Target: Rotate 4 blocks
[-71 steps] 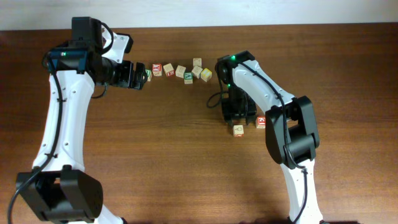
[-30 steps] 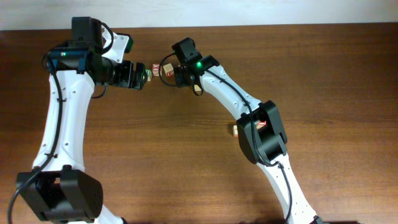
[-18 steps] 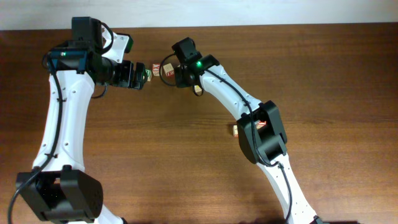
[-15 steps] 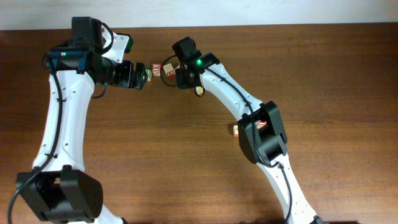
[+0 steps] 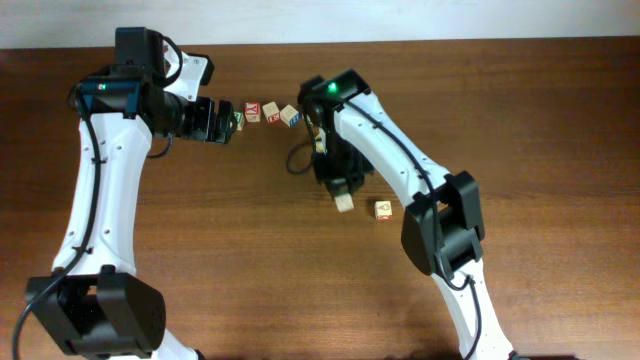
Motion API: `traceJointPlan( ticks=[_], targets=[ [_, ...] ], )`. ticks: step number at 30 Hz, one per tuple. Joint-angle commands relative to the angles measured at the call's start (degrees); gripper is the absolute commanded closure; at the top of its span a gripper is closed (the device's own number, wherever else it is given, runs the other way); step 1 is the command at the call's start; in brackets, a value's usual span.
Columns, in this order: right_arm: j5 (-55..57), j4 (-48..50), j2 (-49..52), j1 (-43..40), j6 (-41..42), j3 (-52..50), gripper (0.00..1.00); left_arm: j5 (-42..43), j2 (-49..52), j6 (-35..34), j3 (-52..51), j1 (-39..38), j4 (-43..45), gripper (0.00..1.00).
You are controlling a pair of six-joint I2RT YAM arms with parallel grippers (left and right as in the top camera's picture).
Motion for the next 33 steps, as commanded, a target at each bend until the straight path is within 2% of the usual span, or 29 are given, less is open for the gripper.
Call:
traceJointPlan(
  ticks=[1, 4, 5, 7, 12, 15, 17, 18, 19, 23, 27, 30, 33],
  targets=[
    [0.26, 0.68, -0.17, -0.22, 0.66, -6.91, 0.78, 0.68, 0.39, 0.55, 0.79, 0.02, -0.04, 0.01],
    [0.31, 0.61, -0.17, -0.22, 0.63, -8.74, 0.75, 0.68, 0.39, 0.52, 0.79, 0.02, -0.04, 0.01],
    [0.33, 0.68, -0.17, -0.22, 0.61, -8.74, 0.66, 0.68, 0.39, 0.52, 0.79, 0.02, -0.04, 0.01],
    [0.63, 1.22, -0.17, -0.74, 0.57, -8.74, 0.57, 0.68, 0.39, 0.55, 0.79, 0.02, -0.04, 0.01],
    [0.72, 6.54, -0.2, -4.33, -1.79, -4.52, 0.56, 0.68, 0.39, 0.55, 0.79, 0.02, -0.04, 0.01],
    [-1.79, 16.09, -0.2, -6.1, -4.35, 4.13, 0.56, 0.68, 0.39, 0.55, 0.79, 0.02, -0.04, 0.01],
    [-1.95, 25.97, -0.2, -5.73, -4.28, 6.08, 0.49, 0.68, 0.39, 0.55, 0.79, 0.02, -0.04, 0.01],
    [-3.5, 32.74, -0.15, -5.25, -4.15, 6.08, 0.41, 0.68, 0.39, 0.55, 0.79, 0.02, -0.04, 0.01],
    [-3.82, 36.7, -0.02, -4.92, -3.21, 6.08, 0.4, 0.68, 0.39, 0.55, 0.79, 0.02, -0.04, 0.01],
    [-3.52, 44.3, 0.37, -4.5, -4.79, 6.08, 0.39, 0.68, 0.39, 0.55, 0.79, 0.02, -0.04, 0.01],
    [0.17, 49.24, 5.29, -1.95, -17.25, 6.05, 0.36, 0.68, 0.39, 0.55, 0.76, 0.02, -0.04, 0.01],
    [5.84, 55.45, 9.55, 0.72, -20.72, 6.05, 0.35, 0.68, 0.39, 0.55, 0.79, 0.02, -0.02, 0.01],
    [5.99, 60.26, 12.48, 0.94, -21.46, 6.05, 0.35, 0.68, 0.39, 0.55, 0.79, 0.02, -0.04, 0.01]
  ],
)
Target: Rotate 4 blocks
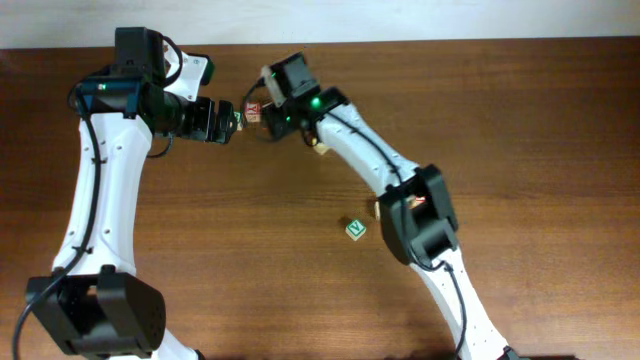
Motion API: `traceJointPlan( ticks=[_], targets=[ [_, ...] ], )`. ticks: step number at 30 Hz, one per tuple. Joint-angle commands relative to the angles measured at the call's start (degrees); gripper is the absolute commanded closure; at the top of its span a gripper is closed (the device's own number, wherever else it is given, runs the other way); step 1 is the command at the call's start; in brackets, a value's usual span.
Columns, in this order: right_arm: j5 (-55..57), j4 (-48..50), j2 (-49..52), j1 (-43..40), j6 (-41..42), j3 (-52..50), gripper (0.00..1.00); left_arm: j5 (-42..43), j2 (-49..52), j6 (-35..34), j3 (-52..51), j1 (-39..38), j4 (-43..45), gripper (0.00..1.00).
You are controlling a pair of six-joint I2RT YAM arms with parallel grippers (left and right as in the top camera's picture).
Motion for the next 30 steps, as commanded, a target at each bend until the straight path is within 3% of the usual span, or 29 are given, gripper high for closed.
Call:
traceJointPlan(
  ticks=[1, 10, 18, 20, 25, 30],
  targets=[
    [2.47, 3.3, 2.36, -0.42, -1.88, 0.55, 0.35, 0.66, 0.39, 0.55, 0.79, 0.02, -0.02, 0.01],
    [1.14, 3.87, 4.07, -2.01, -2.89, 0.55, 0.36, 0.66, 0.39, 0.55, 0.79, 0.02, -0.02, 0.01],
    [-0.79, -0.48, 3.96, -2.01, 2.05, 1.42, 0.69, 0.66, 0.39, 0.55, 0.79, 0.02, -0.02, 0.01],
    [-0.85, -3.34, 3.63, -2.01, 3.82, 4.04, 0.72, 0.66, 0.39, 0.55, 0.79, 0.02, -0.02, 0.01],
    [-1.46, -21.64, -1.09, -2.08, 8.94, 16.63, 0.73, 0.66, 0.39, 0.55, 0.79, 0.02, -0.02, 0.01],
    [-3.65, -53.0, -4.5, -2.25, 9.38, 38.05, 0.73, 0.66, 0.39, 0.55, 0.76, 0.02, -0.02, 0.01]
  ],
)
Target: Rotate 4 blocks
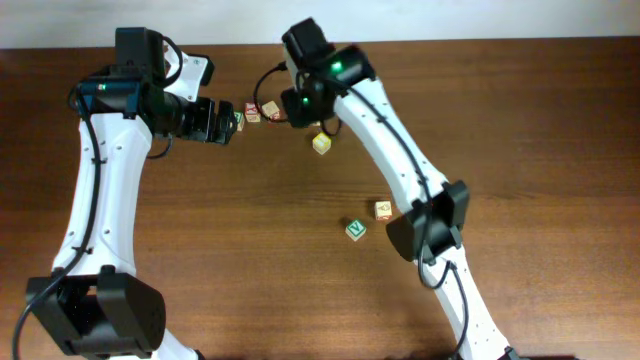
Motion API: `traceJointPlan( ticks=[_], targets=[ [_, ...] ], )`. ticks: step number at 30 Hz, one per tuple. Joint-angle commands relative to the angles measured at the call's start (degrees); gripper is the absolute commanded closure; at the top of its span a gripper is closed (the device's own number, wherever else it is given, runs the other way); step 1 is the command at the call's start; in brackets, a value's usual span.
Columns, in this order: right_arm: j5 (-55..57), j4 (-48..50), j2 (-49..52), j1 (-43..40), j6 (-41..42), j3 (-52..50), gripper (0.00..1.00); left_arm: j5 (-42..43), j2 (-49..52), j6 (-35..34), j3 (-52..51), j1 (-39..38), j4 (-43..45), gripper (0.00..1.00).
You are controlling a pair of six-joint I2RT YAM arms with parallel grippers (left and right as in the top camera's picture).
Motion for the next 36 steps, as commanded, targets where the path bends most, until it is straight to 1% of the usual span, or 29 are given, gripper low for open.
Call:
traceJointPlan(
  ticks=[1, 2, 4, 6, 7, 9, 11, 13, 14, 17, 18, 22, 25, 28, 29, 31, 32, 33, 36],
  targets=[
    [-0.79, -11.58, -3.48, -0.44, 0.61, 10.99, 0.73, 0.63, 0.39, 0.55, 0.79, 0.02, 0.02, 0.01],
    [-1.66, -13.53, -3.58, -0.55, 0.59, 13.33, 0.75, 0.63, 0.39, 0.55, 0.79, 0.02, 0.0, 0.01],
    [-7.76, -13.51, -5.88, -0.55, 0.61, 13.16, 0.75, 0.63, 0.39, 0.55, 0.76, 0.02, 0.0, 0.01],
    [-14.25, -13.51, -7.65, -0.44, 0.63, 13.16, 0.77, 0.63, 0.39, 0.55, 0.79, 0.02, 0.02, 0.01],
    [-15.63, -13.51, -8.55, -0.5, 0.61, 13.09, 0.8, 0.63, 0.39, 0.55, 0.79, 0.02, 0.0, 0.01],
    [-15.98, -13.53, -11.87, -0.44, 0.59, 11.54, 0.8, 0.63, 0.39, 0.52, 0.76, 0.02, 0.0, 0.01],
    [-15.04, -13.51, -17.38, -0.44, 0.48, 7.43, 0.8, 0.63, 0.39, 0.52, 0.79, 0.02, 0.02, 0.01],
    [-11.34, -13.51, -24.22, -0.37, 0.42, -2.16, 0.8, 0.63, 0.39, 0.55, 0.76, 0.02, 0.0, 0.01],
    [-10.01, -13.51, -25.92, -0.37, 0.42, -7.08, 0.8, 0.63, 0.39, 0.55, 0.79, 0.02, 0.0, 0.01],
    [-9.11, -13.29, -26.45, -0.37, 0.66, -20.57, 0.8, 0.63, 0.39, 0.55, 0.79, 0.02, 0.0, 0.01],
    [-9.33, -11.65, -26.18, -0.26, 0.66, -28.52, 0.8, 0.63, 0.39, 0.55, 0.79, 0.02, 0.0, 0.01],
    [-9.6, 4.87, -25.75, 0.83, 6.01, -55.28, 0.8, 0.63, 0.39, 0.55, 0.79, 0.02, 0.0, 0.01],
    [-9.55, 14.12, -25.75, 0.81, 8.13, -65.53, 0.8, 0.63, 0.39, 0.55, 0.79, 0.02, 0.0, 0.01],
    [-9.53, 20.33, -25.75, 1.42, 8.13, -70.86, 0.78, 0.63, 0.39, 0.55, 0.79, 0.02, 0.0, 0.01],
    [-9.53, 21.2, -25.75, 1.51, 8.13, -71.6, 0.74, 0.63, 0.39, 0.55, 0.79, 0.02, 0.0, 0.01],
    [-9.53, 21.31, -25.75, 1.51, 8.13, -71.63, 0.73, 0.63, 0.39, 0.52, 0.76, 0.02, 0.0, 0.01],
    [-9.53, 21.27, -25.75, 1.51, 8.13, -71.63, 0.68, 0.63, 0.39, 0.55, 0.79, 0.02, 0.0, 0.01],
    [-9.79, 21.2, -25.75, 1.51, 8.13, -71.63, 0.61, 0.63, 0.39, 0.55, 0.79, 0.02, 0.0, 0.01],
    [-10.62, 20.79, -25.77, 1.51, 8.09, -71.06, 0.55, 0.63, 0.39, 0.55, 0.79, 0.02, 0.02, 0.01]
  ],
)
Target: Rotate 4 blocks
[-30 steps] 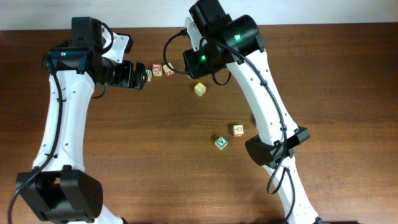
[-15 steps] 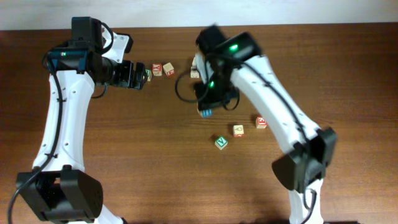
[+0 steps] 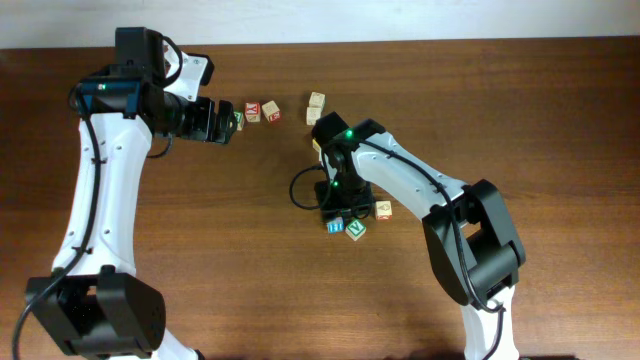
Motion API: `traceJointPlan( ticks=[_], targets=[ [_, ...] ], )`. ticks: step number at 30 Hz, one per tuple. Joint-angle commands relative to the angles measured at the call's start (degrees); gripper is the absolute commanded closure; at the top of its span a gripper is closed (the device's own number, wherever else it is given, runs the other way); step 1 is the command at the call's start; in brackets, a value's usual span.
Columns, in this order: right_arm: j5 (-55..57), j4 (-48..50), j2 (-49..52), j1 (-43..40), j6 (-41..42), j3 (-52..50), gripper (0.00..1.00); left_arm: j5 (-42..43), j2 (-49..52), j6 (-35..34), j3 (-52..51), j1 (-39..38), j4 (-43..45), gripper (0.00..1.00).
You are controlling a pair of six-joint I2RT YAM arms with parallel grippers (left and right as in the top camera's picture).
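Small wooden letter blocks lie across the brown table (image 3: 560, 120). My right gripper (image 3: 337, 215) points down at mid-table with a blue-faced block (image 3: 335, 226) at its fingertips, apparently pinched. A green-faced block (image 3: 355, 229) touches it on the right, and a tan block (image 3: 383, 210) lies just beyond. Two red-and-white blocks (image 3: 253, 112) (image 3: 271, 113) sit in a row at the back. My left gripper (image 3: 230, 120) rests at the row's left end with a green-edged block (image 3: 238, 120) at its tips; its jaw state is unclear.
Two pale blocks (image 3: 316, 100) (image 3: 314, 117) stand at the back centre, behind the right arm's elbow. A yellowish block (image 3: 318, 144) peeks out beside that arm. A black cable (image 3: 298, 188) loops left of the right gripper.
My right gripper has moved from the back row of blocks to mid-table, left of the green block. A blue-faced block now shows at its tips. Two pale blocks are uncovered at the back. The left arm is unchanged.
First my right gripper was at mid-table over a pale block beside the tan block. Then it was at the back row, and a green-faced block lay at mid-table. It stayed at the back row, and now it is at mid-table with a blue block. The left arm never moved.
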Motion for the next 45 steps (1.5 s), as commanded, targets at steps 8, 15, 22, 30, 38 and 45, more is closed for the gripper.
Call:
traceJointPlan(
  ticks=[8, 15, 22, 30, 38, 45],
  targets=[
    [3.39, -18.47, -5.9, 0.15, 0.39, 13.97, 0.61, 0.66, 0.39, 0.55, 0.74, 0.02, 0.07, 0.01],
    [3.39, -10.69, -5.88, 7.19, 12.85, -0.92, 0.88, 0.66, 0.39, 0.55, 0.74, 0.02, 0.07, 0.01],
    [4.94, -2.43, -3.02, 7.76, 18.8, -6.29, 0.96, 0.66, 0.39, 0.55, 0.74, 0.02, 0.07, 0.01],
    [5.92, 2.14, -2.78, 3.93, 18.23, -6.29, 0.96, 0.66, 0.39, 0.52, 0.76, 0.02, 0.09, 0.01],
    [6.05, 4.52, -2.78, 3.56, 17.59, -6.27, 0.96, 0.66, 0.39, 0.55, 0.76, 0.0, 0.09, 0.01],
    [9.94, -10.16, -13.94, 2.86, 13.75, 4.02, 0.95, 0.66, 0.39, 0.55, 0.74, 0.02, 0.09, 0.01]
  ],
)
